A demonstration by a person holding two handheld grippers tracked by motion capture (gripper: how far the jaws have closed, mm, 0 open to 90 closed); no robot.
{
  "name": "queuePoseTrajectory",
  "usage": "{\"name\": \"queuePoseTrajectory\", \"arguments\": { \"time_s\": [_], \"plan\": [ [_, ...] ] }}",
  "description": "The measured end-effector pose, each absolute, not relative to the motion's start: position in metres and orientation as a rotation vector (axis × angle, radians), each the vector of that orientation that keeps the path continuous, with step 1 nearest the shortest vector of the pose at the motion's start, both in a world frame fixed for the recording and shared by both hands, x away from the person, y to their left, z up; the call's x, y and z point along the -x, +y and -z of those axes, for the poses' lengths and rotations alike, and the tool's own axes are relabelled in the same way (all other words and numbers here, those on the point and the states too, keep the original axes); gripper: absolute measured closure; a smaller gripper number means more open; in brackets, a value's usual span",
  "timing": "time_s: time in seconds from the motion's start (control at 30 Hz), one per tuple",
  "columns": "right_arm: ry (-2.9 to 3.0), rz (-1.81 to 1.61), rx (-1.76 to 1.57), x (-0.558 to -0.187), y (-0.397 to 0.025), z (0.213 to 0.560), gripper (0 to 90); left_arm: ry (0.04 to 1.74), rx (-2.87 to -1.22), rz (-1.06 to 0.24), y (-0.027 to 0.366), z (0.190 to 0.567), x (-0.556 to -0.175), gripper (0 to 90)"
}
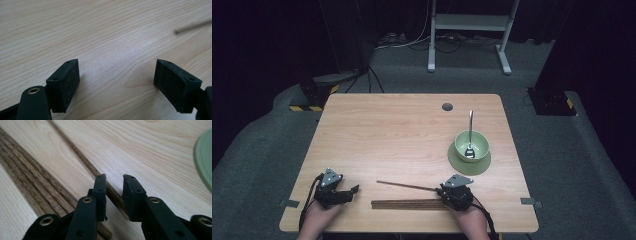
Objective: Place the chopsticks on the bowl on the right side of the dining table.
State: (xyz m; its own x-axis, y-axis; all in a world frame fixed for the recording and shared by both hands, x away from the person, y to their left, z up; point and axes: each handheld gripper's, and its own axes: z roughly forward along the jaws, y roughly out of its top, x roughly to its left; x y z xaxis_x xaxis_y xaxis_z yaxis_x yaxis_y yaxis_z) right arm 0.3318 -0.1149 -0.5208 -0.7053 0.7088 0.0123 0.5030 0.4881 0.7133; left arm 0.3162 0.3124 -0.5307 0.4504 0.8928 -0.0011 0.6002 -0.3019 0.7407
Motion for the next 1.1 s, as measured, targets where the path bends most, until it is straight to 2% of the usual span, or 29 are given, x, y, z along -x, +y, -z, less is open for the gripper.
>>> {"name": "queuePoseTrajectory", "arguments": {
  "time_s": [0.27,0.4,0.57,0.67,0.8,1.0,1.1],
  "plan": [
    [2.446,-1.064,-1.078,-0.336,-0.125,0.521,79.1,1.244,-2.022,-0.55,0.312,0.531,-0.316,20.9],
    [2.444,-1.083,-1.093,-0.339,-0.128,0.521,66.2,1.244,-2.022,-0.55,0.312,0.531,-0.316,21.0],
    [2.463,-1.062,-1.056,-0.342,-0.129,0.521,59.9,1.244,-2.022,-0.549,0.312,0.531,-0.316,21.1],
    [2.475,-1.057,-1.024,-0.341,-0.13,0.521,59.8,1.244,-2.022,-0.549,0.312,0.531,-0.316,21.2],
    [2.486,-1.057,-0.955,-0.337,-0.129,0.522,65.1,1.242,-2.022,-0.549,0.312,0.531,-0.316,21.4],
    [2.479,-1.085,-0.981,-0.339,-0.13,0.523,80.6,1.243,-2.024,-0.554,0.312,0.53,-0.316,21.5],
    [2.487,-1.112,-0.984,-0.342,-0.131,0.524,82.6,1.245,-2.022,-0.555,0.312,0.53,-0.315,21.7]
  ]
}}
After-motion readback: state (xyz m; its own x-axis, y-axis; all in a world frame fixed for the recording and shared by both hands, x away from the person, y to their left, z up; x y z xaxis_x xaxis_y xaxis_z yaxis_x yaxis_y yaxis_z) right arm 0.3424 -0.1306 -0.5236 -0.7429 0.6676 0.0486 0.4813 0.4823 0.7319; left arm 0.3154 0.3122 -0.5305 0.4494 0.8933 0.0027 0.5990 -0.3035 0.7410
